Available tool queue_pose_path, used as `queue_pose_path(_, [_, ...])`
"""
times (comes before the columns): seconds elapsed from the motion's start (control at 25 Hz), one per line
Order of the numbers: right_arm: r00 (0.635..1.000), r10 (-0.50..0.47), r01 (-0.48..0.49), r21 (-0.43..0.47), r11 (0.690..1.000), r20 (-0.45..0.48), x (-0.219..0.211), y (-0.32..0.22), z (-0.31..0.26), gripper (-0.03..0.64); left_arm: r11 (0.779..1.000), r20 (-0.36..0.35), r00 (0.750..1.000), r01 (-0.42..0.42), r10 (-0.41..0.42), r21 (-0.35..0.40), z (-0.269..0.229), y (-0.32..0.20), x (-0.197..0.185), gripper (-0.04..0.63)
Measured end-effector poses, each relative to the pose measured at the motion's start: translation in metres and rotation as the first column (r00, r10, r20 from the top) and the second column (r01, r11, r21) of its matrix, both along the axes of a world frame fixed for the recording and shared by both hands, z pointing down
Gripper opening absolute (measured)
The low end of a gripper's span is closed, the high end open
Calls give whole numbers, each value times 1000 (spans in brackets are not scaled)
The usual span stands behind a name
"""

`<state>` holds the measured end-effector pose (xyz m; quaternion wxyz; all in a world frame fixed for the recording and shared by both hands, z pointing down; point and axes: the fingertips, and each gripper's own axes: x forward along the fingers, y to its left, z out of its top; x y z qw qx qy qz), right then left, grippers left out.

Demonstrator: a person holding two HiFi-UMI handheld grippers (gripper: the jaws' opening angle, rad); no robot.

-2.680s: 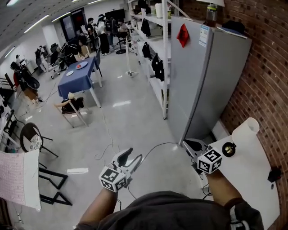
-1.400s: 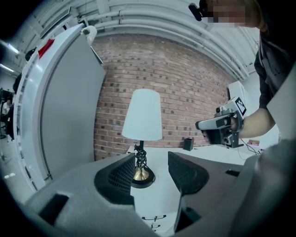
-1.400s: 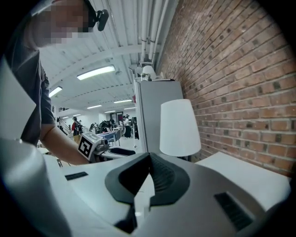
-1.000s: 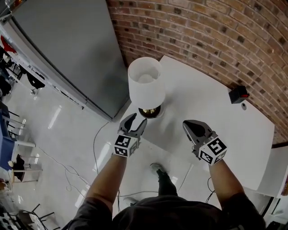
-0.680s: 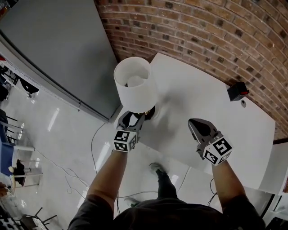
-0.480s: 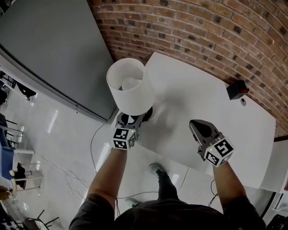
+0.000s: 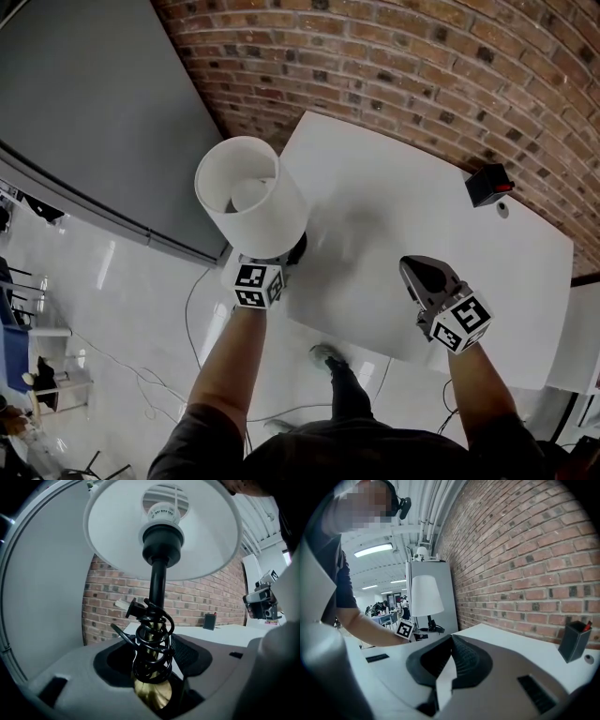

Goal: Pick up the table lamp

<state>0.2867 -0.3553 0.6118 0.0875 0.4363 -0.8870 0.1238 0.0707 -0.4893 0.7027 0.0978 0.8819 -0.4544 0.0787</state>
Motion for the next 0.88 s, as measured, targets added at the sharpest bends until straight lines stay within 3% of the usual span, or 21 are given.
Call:
queue_pose_path(0.32, [1000,-3,3,-17,1000,-7,-3,-4,8,-6,997,27,997,-70,69,40,-12,-7,9,138])
queue_pose_path(0.88, [999,-45,45,10,999,10,-40,-6,-11,-6,987,82,986,-152,148,44,-34,16,7,115])
